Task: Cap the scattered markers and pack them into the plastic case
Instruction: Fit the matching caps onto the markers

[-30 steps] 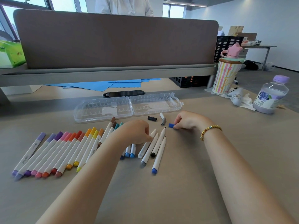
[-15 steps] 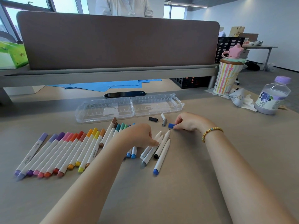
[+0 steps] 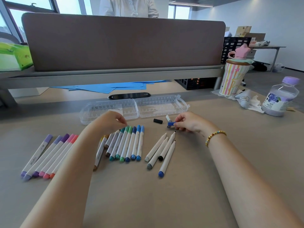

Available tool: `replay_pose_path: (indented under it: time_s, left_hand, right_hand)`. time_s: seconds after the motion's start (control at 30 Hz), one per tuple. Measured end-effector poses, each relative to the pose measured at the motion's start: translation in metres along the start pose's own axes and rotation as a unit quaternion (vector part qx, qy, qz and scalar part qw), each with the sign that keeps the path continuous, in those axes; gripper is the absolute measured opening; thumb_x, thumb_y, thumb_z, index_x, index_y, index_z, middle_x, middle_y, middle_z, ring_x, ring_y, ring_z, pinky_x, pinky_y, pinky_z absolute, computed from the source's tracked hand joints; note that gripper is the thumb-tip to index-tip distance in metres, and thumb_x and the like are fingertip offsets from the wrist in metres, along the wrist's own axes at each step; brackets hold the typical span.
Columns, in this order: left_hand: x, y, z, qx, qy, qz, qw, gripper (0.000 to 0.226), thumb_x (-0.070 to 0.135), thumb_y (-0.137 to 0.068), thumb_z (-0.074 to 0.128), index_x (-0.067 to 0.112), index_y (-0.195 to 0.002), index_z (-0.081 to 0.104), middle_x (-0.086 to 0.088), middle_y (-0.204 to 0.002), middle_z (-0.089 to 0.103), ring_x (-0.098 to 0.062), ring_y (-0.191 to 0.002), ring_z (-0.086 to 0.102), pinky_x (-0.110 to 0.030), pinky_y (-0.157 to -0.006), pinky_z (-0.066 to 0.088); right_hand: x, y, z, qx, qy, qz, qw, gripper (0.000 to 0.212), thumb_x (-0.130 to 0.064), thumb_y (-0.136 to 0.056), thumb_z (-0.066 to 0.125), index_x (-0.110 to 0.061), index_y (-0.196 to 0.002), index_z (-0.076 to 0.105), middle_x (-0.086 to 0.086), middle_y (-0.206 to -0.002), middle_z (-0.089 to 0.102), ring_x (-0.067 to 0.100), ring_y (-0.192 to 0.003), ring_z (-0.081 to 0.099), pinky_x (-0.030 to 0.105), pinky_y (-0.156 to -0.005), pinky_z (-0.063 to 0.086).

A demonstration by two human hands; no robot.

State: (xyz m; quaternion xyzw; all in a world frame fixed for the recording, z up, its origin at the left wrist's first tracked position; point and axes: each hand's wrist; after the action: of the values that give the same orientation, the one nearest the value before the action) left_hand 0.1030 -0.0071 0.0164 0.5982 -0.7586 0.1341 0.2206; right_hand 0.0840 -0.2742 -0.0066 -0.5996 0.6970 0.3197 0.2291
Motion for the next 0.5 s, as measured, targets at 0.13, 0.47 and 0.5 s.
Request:
replay_pose_path:
  time_s: [0.13,0.47,0.5]
  left_hand:
    - [-0.0006,0.0015,0.0055,-0.005,-0.025,0.002,1.000,0.023,0.010,-0.094,0.049,0.012,-0.109,0.067,-0.006,-0.113,0.062,-0.014,-0.089,0.049,-0.024,-0.084,0.040]
    - [-0.0040,0.0007,0.0009,0.059,-0.015,0.023,0.998,0.023,0.011,-0.093,0.051,0.013,-0.109,0.067,-0.006,-0.111,0.063,-0.010,-0.077,0.052,-0.024,-0.082,0.047]
    - [-0.0005,0.0024,0.0018,0.042,-0.014,0.032,0.999,0.021,0.012,-0.093,0.052,0.012,-0.107,0.067,-0.004,-0.105,0.063,-0.007,-0.072,0.051,-0.021,-0.077,0.047]
  right_hand:
    - [-0.0006,0.0008,0.0032,0.021,-0.016,-0.016,1.000,0.011,-0.014,-0.094,0.054,-0.020,-0.085,0.055,0.000,-0.084,0.065,0.009,-0.066,0.051,0.020,-0.053,0.037]
    - [0.0037,-0.0005,0.0043,0.047,-0.079,-0.044,0.995,0.009,-0.014,-0.095,0.052,-0.018,-0.093,0.060,-0.001,-0.082,0.059,0.009,-0.068,0.050,0.020,-0.058,0.039]
    - [0.0063,-0.0006,0.0036,0.047,-0.070,-0.040,0.996,0.011,-0.014,-0.095,0.052,-0.019,-0.089,0.060,-0.001,-0.079,0.058,0.011,-0.066,0.048,0.020,-0.056,0.037]
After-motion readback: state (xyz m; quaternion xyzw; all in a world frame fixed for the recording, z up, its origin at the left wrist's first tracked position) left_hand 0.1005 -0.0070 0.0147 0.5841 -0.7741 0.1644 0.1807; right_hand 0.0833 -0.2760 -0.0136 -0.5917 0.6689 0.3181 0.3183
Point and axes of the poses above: each hand's wrist, its own y-axis away from the middle knuckle, its own z-axis out of the palm, x = y × z
